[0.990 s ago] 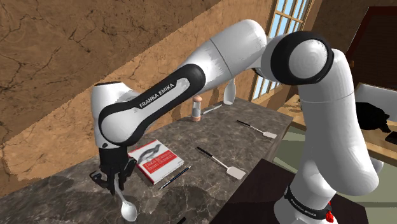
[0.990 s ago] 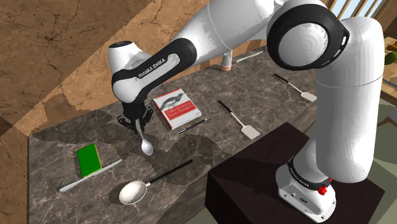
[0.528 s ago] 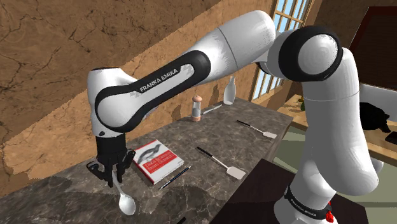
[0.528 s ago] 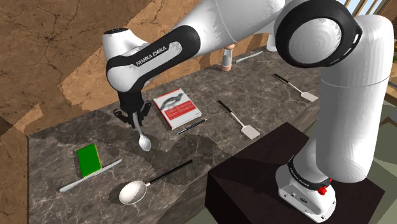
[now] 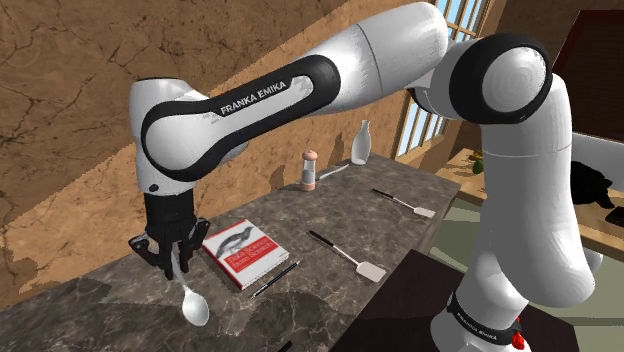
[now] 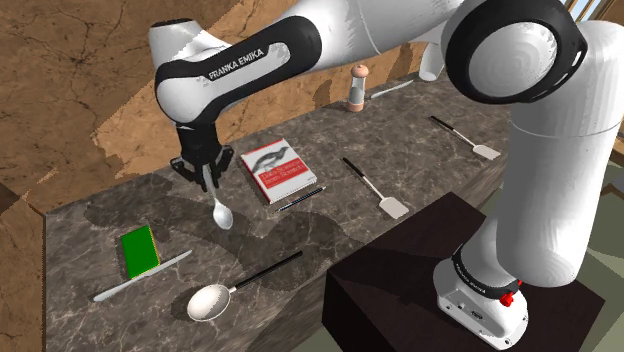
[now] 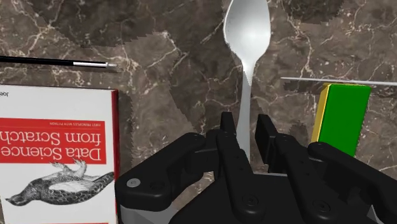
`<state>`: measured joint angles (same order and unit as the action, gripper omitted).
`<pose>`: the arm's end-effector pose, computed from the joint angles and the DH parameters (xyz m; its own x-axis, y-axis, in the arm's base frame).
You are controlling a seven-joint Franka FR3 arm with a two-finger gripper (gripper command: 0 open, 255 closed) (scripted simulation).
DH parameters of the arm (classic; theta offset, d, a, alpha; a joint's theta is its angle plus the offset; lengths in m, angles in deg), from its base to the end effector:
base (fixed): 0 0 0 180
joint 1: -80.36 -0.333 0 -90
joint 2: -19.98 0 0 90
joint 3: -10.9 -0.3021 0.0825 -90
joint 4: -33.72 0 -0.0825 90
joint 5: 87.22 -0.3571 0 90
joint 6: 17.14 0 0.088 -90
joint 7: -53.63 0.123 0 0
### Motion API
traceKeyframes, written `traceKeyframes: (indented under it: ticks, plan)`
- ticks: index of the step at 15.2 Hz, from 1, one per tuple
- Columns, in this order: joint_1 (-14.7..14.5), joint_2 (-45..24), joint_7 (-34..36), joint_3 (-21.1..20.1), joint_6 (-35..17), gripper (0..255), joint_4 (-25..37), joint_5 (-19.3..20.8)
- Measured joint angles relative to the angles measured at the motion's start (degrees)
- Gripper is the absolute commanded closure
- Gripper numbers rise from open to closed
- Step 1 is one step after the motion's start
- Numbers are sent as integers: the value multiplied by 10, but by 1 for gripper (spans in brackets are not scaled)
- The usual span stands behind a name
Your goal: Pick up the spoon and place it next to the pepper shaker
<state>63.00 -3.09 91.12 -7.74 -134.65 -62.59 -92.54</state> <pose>0.5167 0.3597 0.3623 0.9866 -0.0813 -0.1415 -0.1027 -0.9832 -0.1507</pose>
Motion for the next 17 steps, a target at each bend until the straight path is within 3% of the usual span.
traceKeyframes:
  ticks: [13,17]
  plan:
    - [3,29,10,-3,87,255,59,-5]
    - [32,71,-28,4,86,255,12,-20]
